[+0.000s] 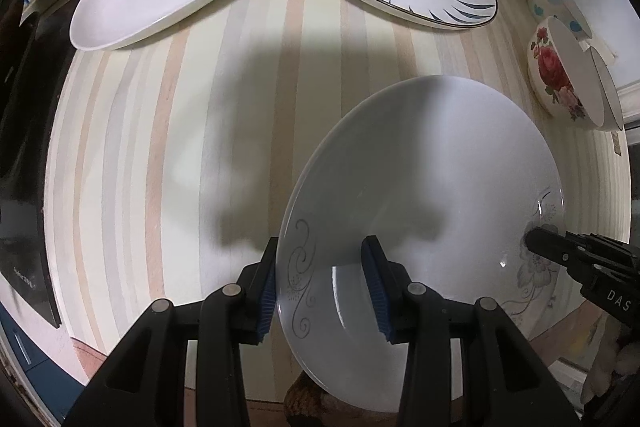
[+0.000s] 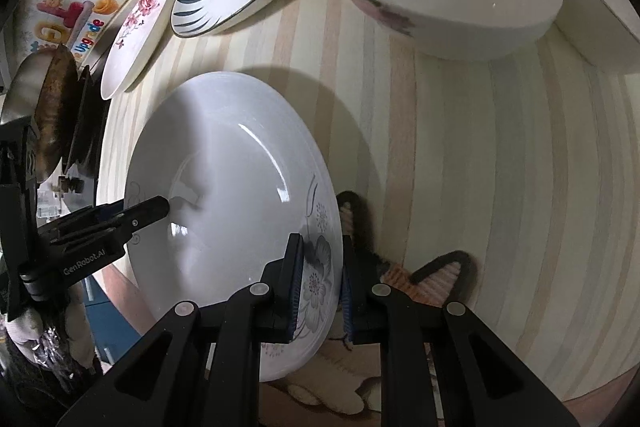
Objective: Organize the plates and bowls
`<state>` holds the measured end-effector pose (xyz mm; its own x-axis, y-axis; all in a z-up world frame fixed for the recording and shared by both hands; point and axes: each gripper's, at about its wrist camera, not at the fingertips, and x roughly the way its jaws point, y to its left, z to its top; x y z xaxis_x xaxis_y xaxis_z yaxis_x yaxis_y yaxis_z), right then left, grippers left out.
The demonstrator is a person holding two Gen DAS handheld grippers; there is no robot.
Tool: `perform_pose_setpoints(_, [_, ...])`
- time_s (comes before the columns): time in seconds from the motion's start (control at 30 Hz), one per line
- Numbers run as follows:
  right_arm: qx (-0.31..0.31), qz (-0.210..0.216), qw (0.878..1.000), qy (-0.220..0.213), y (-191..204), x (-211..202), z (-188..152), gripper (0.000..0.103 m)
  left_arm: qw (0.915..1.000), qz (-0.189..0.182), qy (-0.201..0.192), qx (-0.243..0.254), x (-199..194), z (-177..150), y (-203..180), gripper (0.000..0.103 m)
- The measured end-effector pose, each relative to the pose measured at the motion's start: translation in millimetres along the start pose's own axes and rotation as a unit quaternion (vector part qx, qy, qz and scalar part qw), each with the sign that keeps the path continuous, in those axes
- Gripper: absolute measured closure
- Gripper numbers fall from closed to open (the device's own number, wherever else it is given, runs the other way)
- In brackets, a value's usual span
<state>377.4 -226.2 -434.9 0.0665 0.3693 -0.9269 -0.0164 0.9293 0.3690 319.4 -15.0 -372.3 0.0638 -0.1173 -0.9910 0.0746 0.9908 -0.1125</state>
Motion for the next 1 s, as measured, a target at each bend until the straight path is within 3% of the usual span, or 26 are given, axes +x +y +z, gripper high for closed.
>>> perform_pose_setpoints(0.37, [0.019, -0.023, 1.0, -0.004, 5, -2, -2, 0.08, 0.9994, -0.011, 0.003, 0.031, 2, 7, -20, 0.066])
perform_pose_setpoints(0.47, [0.035, -0.02, 0.999, -0.007, 4, -20, -3, 0.08, 0.9987, -0.012, -0.036, 0.034, -33, 7, -10, 0.066])
perform_pose_setpoints(0.57, [0.039, -0.041, 0.997, -0.045, 16, -61, -1, 0.079, 0.9967, -0.018, -0.08, 0.007, -72, 17, 17, 0.065])
perform_pose_setpoints(0.63, [0.027, -0.04, 0.996, -0.078, 38, -90, 7, 0.073, 0.9947, -0.023, -0.096, -0.027, -85, 31, 43, 0.062])
perform_pose_setpoints(0.77, [-0.044, -0.004, 0.992, -0.117, 108, -102, 59, 0.057, 0.9895, -0.016, -0.103, -0.1, -75, 65, 94, 0.062])
perform_pose_setpoints(0.87, [-0.092, 0.014, 0.988, -0.127, 154, -75, 119, 0.057, 0.9839, -0.017, -0.092, -0.152, -59, 87, 131, 0.062])
perform_pose_setpoints(1.0, [-0.149, 0.014, 0.983, -0.106, 202, -17, 199, 0.057, 0.9793, -0.01, -0.08, -0.186, -34, 105, 154, 0.062])
